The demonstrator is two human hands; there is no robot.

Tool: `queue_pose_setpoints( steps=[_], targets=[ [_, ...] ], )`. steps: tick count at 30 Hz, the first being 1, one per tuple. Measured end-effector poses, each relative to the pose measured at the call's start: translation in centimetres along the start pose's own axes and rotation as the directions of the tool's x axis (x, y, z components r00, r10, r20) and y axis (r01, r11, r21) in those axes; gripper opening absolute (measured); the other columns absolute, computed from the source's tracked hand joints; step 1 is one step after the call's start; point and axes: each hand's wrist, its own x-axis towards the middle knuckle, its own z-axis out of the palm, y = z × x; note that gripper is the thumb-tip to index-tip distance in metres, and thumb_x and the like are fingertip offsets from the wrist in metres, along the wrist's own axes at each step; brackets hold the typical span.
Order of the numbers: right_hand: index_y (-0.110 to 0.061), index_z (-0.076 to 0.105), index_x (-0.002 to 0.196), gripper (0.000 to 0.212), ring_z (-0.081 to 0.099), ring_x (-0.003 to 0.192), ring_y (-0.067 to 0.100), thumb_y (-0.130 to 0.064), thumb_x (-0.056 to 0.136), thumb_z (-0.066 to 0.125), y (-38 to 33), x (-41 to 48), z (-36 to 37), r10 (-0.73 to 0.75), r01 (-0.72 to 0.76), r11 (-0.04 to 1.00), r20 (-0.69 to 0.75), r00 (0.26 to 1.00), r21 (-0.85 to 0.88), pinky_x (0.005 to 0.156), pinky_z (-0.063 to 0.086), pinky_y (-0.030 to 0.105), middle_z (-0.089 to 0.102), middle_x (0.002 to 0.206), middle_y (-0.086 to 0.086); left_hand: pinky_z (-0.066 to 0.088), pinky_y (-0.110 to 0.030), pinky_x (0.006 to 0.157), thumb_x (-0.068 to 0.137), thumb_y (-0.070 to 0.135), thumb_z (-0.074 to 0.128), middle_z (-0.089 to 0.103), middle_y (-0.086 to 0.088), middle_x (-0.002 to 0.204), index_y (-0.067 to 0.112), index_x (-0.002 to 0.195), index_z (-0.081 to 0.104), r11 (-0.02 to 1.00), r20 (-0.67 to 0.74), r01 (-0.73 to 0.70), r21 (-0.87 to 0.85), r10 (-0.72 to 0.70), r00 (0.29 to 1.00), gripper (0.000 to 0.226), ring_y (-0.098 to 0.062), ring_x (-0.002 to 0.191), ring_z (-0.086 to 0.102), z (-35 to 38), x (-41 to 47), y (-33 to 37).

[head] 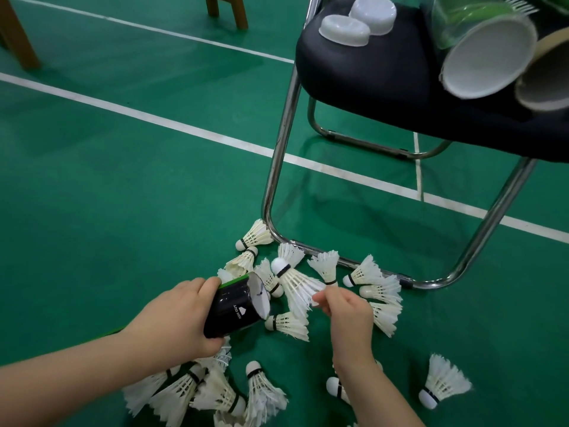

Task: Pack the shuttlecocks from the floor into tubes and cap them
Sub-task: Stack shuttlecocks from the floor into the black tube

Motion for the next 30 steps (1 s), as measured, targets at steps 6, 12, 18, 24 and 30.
queue_pose_setpoints(
  steps=[6,12,18,24,30],
  targets=[
    [-0.012,0.047,0.044,0.031,0.023,0.041,0.006,-0.003,0.072,0.054,-1.1,-1.4,-0.3,-0.134,0.17,0.976,0.238,0.962,-0.135,0.044,0.023,0.019,0.029,0.039,-0.009,0.048,-0.023,0.078,0.07,0.053,0.055,0.049,0.012,0.101,0.028,0.119,0.036,1.0,-0.003,-0.011,-0.001,0.011,1.0,0.058,-0.007,0.091,0.049,0.1,-0.1,0.7],
    [-0.021,0.048,0.054,0.034,0.035,0.047,0.003,-0.005,0.085,0.05,-1.6,-2.0,0.5,-0.102,0.229,0.951,0.491,0.865,-0.206,0.051,0.032,0.019,0.044,0.048,-0.01,0.045,-0.022,0.084,0.07,0.055,0.054,0.049,0.012,0.109,0.026,0.125,0.035,0.996,0.022,-0.07,0.051,0.069,0.997,0.064,-0.009,0.098,0.048,0.7,-0.6,1.3],
    [-0.037,0.042,0.108,0.032,0.058,0.073,0.01,-0.023,0.087,0.06,-0.7,-2.7,1.8,-0.026,0.164,0.96,0.508,0.861,-0.228,0.058,0.045,0.016,0.063,0.092,0.002,0.045,-0.022,0.082,0.07,0.054,0.056,0.049,0.011,0.109,0.027,0.124,0.036,0.998,0.02,-0.062,0.03,0.062,0.998,0.064,-0.008,0.098,0.048,0.6,-0.5,1.5],
    [-0.033,0.043,0.106,0.013,0.054,0.075,0.005,-0.03,0.095,0.048,-0.4,-3.2,2.3,-0.003,0.175,0.952,0.566,0.824,-0.25,0.066,0.04,0.019,0.064,0.089,-0.007,0.047,-0.025,0.08,0.068,0.054,0.055,0.05,0.01,0.103,0.027,0.119,0.039,0.998,0.0,-0.055,0.008,0.055,0.998,0.06,-0.01,0.093,0.05,0.6,-0.3,0.7],
    [-0.031,0.064,0.092,0.032,0.058,0.088,0.012,-0.051,0.066,0.062,-0.4,-3.3,2.7,0.159,0.136,0.945,0.778,0.608,-0.299,0.089,0.049,0.036,0.066,0.095,0.001,0.046,-0.022,0.079,0.07,0.054,0.053,0.049,0.013,0.104,0.03,0.12,0.036,0.993,0.004,-0.116,0.015,0.116,0.993,0.058,-0.007,0.094,0.048,1.0,-1.2,0.7]
  ],
)
